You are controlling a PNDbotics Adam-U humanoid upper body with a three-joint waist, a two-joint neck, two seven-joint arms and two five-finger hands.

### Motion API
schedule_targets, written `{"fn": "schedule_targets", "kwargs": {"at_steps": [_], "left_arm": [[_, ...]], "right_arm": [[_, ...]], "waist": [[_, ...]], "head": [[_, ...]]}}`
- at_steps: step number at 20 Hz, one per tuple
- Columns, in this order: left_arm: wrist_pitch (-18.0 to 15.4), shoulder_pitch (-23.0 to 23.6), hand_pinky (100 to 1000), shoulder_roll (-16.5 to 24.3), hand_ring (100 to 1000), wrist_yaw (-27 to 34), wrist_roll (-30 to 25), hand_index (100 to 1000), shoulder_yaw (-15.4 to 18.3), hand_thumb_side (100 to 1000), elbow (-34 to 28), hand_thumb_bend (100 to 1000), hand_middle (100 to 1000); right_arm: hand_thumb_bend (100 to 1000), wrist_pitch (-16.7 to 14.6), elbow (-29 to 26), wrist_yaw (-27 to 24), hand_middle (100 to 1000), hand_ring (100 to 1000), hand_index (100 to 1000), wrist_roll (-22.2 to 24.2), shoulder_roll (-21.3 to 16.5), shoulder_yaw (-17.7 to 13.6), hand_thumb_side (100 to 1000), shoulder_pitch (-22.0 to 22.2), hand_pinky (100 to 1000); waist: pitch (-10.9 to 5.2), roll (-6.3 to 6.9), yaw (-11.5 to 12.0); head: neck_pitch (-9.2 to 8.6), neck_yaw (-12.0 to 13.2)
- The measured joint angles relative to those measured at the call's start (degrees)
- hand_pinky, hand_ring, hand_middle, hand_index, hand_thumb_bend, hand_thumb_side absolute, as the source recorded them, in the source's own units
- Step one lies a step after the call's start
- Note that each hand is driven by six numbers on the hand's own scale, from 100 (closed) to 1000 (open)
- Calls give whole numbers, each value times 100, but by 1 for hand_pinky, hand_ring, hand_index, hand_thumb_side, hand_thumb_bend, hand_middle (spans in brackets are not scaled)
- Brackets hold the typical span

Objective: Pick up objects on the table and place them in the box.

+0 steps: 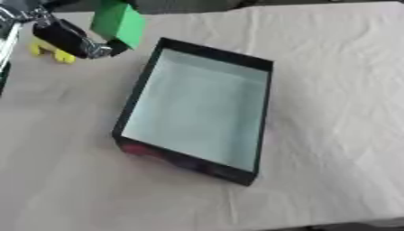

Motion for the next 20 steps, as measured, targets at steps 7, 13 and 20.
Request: {"fn": "schedule_targets", "kwargs": {"at_steps": [7, 13, 20], "left_arm": [[-114, 39, 632, -351, 490, -275, 114, 514, 105, 100, -152, 327, 372], [-176, 131, 616, -649, 475, -408, 176, 463, 144, 100, -359, 296, 342], [-129, 376, 617, -790, 498, -801, 129, 506, 140, 100, -422, 315, 401]], "right_arm": [[100, -39, 133, -74, 986, 953, 876, 38, -255, 66, 474, -62, 1000], [100, -19, 229, -101, 986, 954, 876, 78, -253, 100, 482, -202, 1000], [100, -45, 234, -75, 980, 951, 870, 126, -379, 117, 467, -164, 1000]], "waist": [[-35, 70, -56], [4, 143, -62], [44, 159, -106]], "head": [[1, -1], [1, -17], [1, -46]]}}
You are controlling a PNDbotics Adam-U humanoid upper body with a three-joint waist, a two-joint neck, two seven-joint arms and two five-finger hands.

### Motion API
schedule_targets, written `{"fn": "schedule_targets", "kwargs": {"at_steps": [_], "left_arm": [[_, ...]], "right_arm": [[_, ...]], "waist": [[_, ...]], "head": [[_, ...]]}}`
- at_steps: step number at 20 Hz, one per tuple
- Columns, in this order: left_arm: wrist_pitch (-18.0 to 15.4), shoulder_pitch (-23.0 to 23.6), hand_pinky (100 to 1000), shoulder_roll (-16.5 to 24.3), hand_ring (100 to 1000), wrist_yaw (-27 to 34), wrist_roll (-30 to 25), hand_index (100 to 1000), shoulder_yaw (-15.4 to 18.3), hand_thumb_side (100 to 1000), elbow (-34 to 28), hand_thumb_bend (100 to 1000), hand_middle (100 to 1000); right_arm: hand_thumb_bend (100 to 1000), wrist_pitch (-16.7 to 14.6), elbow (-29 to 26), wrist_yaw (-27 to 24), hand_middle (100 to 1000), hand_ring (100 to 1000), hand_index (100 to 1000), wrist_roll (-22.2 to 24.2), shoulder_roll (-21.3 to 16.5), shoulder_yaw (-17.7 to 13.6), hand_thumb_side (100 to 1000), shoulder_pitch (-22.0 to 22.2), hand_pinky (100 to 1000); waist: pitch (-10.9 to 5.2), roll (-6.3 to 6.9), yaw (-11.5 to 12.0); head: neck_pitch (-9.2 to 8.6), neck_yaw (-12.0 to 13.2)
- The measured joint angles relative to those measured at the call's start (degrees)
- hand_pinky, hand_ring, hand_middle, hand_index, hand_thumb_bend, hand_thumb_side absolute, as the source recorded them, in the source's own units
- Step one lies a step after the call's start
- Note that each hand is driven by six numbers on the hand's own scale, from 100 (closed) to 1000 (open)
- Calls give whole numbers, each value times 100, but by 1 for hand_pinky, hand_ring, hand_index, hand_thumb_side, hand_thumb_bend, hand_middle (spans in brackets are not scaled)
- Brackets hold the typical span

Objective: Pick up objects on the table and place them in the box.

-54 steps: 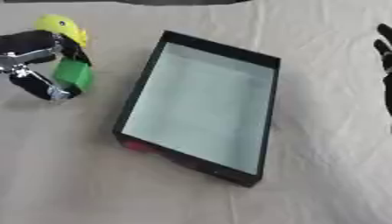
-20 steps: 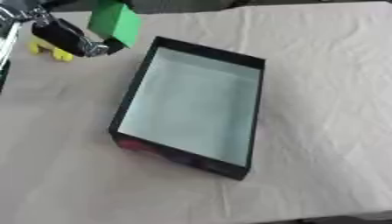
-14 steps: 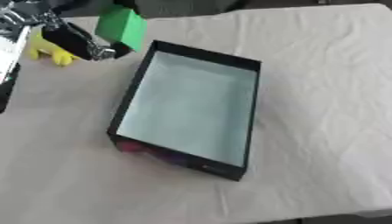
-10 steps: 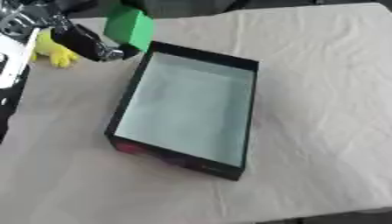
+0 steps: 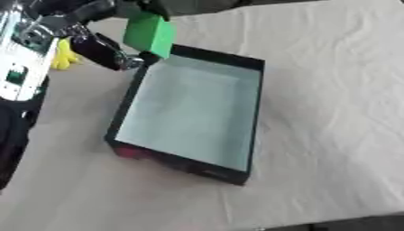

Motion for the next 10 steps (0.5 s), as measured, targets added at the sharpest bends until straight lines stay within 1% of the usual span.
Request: {"fn": "schedule_targets", "kwargs": {"at_steps": [5, 6, 7, 8, 10], "left_arm": [[12, 13, 615, 0, 504, -239, -12, 523, -32, 100, 23, 330, 417], [12, 13, 621, 0, 512, -291, -12, 524, -30, 100, 34, 352, 422], [21, 18, 622, 0, 514, -348, -21, 527, -23, 100, 37, 349, 424], [40, 35, 623, 3, 520, -412, -40, 547, -13, 100, 40, 327, 433], [68, 71, 630, 3, 526, -573, -68, 553, -12, 100, 110, 321, 439]], "right_arm": [[100, -56, -101, 34, 978, 950, 869, 58, -452, 150, 461, 86, 1000], [100, -63, -120, 13, 979, 951, 870, 69, -530, 175, 465, 87, 1000], [100, -66, -136, -15, 979, 951, 869, 83, -602, 204, 463, 89, 1000], [100, -72, -147, -44, 979, 951, 869, 96, -671, 233, 460, 90, 1000], [100, -80, -181, -107, 979, 951, 870, 105, -766, 270, 460, 83, 1000]], "waist": [[-10, -13, -83], [-16, -13, -96], [-24, -13, -97], [-31, -13, -99], [-36, -13, -103]], "head": [[0, -4], [0, -4], [1, -5], [1, -6], [1, -8]]}}
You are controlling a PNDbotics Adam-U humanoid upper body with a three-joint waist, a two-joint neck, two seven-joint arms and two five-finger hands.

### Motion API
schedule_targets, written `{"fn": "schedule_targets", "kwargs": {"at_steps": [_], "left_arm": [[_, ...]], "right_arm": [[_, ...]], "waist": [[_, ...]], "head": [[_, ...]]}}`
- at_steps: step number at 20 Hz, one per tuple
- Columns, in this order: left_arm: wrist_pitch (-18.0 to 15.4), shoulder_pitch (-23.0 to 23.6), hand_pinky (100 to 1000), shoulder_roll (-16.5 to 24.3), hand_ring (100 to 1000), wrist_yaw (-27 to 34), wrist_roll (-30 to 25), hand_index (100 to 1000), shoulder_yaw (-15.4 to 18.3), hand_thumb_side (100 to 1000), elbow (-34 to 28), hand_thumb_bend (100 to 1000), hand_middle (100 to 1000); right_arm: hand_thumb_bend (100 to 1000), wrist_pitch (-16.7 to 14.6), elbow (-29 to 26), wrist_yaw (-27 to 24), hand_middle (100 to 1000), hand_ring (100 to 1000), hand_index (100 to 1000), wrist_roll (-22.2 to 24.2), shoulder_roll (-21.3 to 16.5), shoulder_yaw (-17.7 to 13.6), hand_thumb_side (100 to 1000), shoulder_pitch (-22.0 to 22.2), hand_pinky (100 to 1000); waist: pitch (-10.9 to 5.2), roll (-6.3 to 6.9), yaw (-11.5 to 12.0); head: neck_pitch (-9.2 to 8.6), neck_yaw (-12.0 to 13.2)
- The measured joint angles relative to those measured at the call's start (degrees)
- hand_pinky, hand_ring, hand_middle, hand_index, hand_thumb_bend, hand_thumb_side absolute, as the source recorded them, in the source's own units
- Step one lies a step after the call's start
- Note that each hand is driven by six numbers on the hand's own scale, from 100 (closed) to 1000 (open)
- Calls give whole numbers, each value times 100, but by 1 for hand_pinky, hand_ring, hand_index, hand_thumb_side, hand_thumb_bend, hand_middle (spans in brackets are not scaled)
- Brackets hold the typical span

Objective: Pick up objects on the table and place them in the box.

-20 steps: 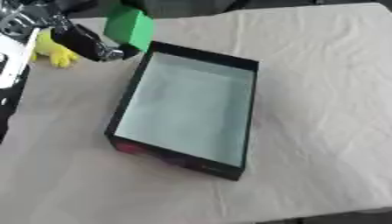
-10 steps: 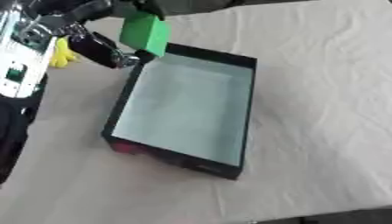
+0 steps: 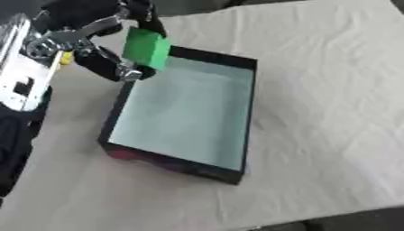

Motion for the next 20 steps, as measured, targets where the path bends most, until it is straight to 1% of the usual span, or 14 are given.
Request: {"fn": "schedule_targets", "kwargs": {"at_steps": [6, 9, 13, 18, 20], "left_arm": [[-114, 29, 631, -148, 531, -480, 114, 569, -95, 100, 445, 292, 450], [-222, 38, 632, -258, 531, -671, 222, 575, -96, 100, 679, 294, 452], [-378, 58, 623, -351, 524, -802, 378, 575, -93, 100, 871, 298, 447], [-577, 58, 615, -407, 517, -932, 577, 574, -96, 100, 983, 278, 443], [-642, 56, 616, -430, 516, -984, 642, 581, -98, 100, 1020, 290, 446]], "right_arm": [[100, -33, -89, -127, 975, 949, 868, 15, -156, 76, 444, -142, 998], [100, -71, -123, -165, 976, 950, 868, 1, -299, 113, 447, -225, 999], [100, -92, -130, -239, 975, 950, 867, -14, -395, 141, 447, -268, 998], [100, -98, -128, -229, 972, 947, 865, -10, -480, 171, 441, -258, 995], [100, -106, -128, -197, 971, 947, 864, -10, -547, 173, 440, -245, 994]], "waist": [[1, -4, -52], [4, -40, -103], [5, -53, -124], [6, -54, -174], [19, -69, -212]], "head": [[1, 9], [1, 29], [2, 31], [2, 41], [2, 61]]}}
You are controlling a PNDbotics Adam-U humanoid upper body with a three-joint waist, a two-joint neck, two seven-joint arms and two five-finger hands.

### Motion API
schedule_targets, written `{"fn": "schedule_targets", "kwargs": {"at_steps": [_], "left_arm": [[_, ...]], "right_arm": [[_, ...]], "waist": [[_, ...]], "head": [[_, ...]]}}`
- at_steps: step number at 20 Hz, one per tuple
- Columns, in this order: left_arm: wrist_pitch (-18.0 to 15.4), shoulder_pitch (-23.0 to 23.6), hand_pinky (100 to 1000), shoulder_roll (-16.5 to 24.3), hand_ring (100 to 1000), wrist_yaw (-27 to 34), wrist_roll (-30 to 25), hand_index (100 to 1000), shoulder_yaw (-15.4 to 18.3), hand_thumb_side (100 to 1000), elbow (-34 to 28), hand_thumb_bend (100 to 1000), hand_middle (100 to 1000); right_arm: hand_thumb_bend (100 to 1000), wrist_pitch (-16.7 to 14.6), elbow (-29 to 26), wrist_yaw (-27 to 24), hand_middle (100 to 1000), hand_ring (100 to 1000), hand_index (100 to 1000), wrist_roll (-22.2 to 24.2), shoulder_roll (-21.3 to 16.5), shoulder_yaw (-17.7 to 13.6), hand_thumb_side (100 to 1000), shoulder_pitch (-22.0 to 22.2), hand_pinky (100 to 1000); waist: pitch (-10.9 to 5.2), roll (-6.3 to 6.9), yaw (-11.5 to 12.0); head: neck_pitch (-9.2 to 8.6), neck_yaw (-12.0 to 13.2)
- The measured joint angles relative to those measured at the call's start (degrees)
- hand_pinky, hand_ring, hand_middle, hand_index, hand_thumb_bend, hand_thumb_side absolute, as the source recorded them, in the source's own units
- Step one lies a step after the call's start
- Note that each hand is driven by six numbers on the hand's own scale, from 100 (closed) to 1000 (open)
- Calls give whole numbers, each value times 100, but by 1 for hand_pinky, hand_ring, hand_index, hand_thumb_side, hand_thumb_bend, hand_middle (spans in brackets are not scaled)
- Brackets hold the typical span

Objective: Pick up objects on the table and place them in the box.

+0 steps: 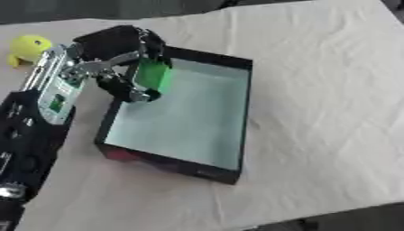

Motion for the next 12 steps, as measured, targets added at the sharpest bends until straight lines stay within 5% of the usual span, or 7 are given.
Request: {"fn": "schedule_targets", "kwargs": {"at_steps": [3, 4, 8, 12], "left_arm": [[-86, 1, 702, -84, 615, -32, 86, 727, -35, 100, 65, 401, 576], [-108, 5, 739, -105, 654, -36, 108, 768, -50, 152, 78, 436, 622], [-143, 28, 889, -125, 825, -56, 143, 907, -71, 596, 149, 597, 832], [-90, 55, 899, -125, 836, -81, 90, 925, -58, 645, 181, 675, 850]], "right_arm": [[100, -16, 1, 43, 972, 947, 864, -12, -57, 3, 441, -3, 995], [100, -18, 3, 49, 972, 947, 864, -14, -67, 4, 442, -7, 995], [100, -19, 23, 52, 973, 948, 865, -15, -67, 24, 446, -24, 996], [100, -13, 45, 52, 974, 949, 865, -12, -65, 33, 451, -26, 997]], "waist": [[19, -25, -71], [19, -25, -77], [20, -24, -67], [20, -22, -32]], "head": [[-2, 25], [-2, 24], [-2, 18], [-2, 7]]}}
